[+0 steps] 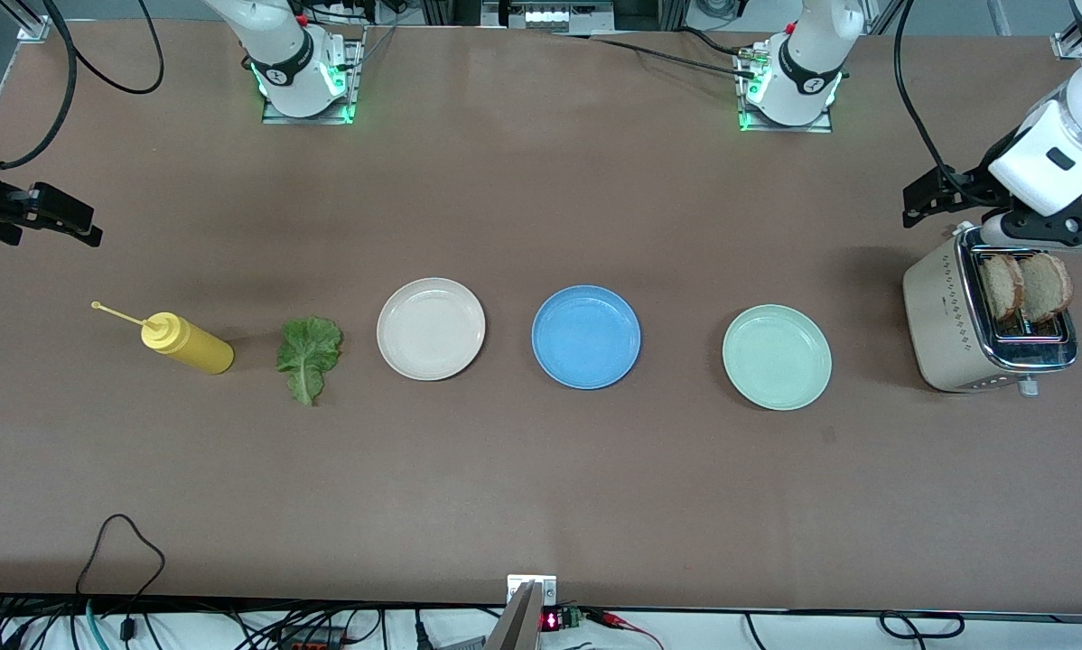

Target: Make sandwich in blue plate with both arms

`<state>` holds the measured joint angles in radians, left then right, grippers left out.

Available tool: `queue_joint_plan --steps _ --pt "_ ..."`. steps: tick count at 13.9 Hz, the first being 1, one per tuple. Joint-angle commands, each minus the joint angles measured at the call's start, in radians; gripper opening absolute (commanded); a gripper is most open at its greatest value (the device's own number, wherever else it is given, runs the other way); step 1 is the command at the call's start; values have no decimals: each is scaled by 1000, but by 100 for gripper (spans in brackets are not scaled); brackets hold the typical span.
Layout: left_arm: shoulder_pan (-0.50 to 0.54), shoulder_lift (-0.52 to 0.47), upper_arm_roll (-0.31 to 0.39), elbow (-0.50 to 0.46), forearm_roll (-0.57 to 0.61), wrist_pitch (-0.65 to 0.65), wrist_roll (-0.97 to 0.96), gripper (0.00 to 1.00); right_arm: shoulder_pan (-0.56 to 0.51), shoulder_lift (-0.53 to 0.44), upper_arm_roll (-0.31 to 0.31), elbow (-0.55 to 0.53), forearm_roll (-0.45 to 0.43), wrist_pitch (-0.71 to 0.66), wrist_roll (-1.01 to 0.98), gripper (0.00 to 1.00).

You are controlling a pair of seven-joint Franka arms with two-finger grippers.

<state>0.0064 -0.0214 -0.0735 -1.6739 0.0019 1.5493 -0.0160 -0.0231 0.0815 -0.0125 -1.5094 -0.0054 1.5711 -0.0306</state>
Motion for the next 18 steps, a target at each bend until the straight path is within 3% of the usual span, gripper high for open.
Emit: queue_joint_plan --steps 1,6,9,11,15,18 --pt "-6 37 1 36 18 -66 2 100 0 4 3 20 -1 -8 -12 100" --pt "10 83 12 56 29 -124 25 100 0 4 3 20 -1 -8 -12 100" --pt "37 80 12 -6 156 -97 94 100 0 4 3 20 -1 -8 -12 100" --pt "94 78 11 -73 205 6 164 100 2 6 3 20 -1 -6 -11 100" --pt "237 67 9 -263 205 354 355 100 2 11 3 20 1 -6 -11 100" --pt "309 66 6 -340 204 468 415 100 2 14 6 20 1 -6 -11 100"
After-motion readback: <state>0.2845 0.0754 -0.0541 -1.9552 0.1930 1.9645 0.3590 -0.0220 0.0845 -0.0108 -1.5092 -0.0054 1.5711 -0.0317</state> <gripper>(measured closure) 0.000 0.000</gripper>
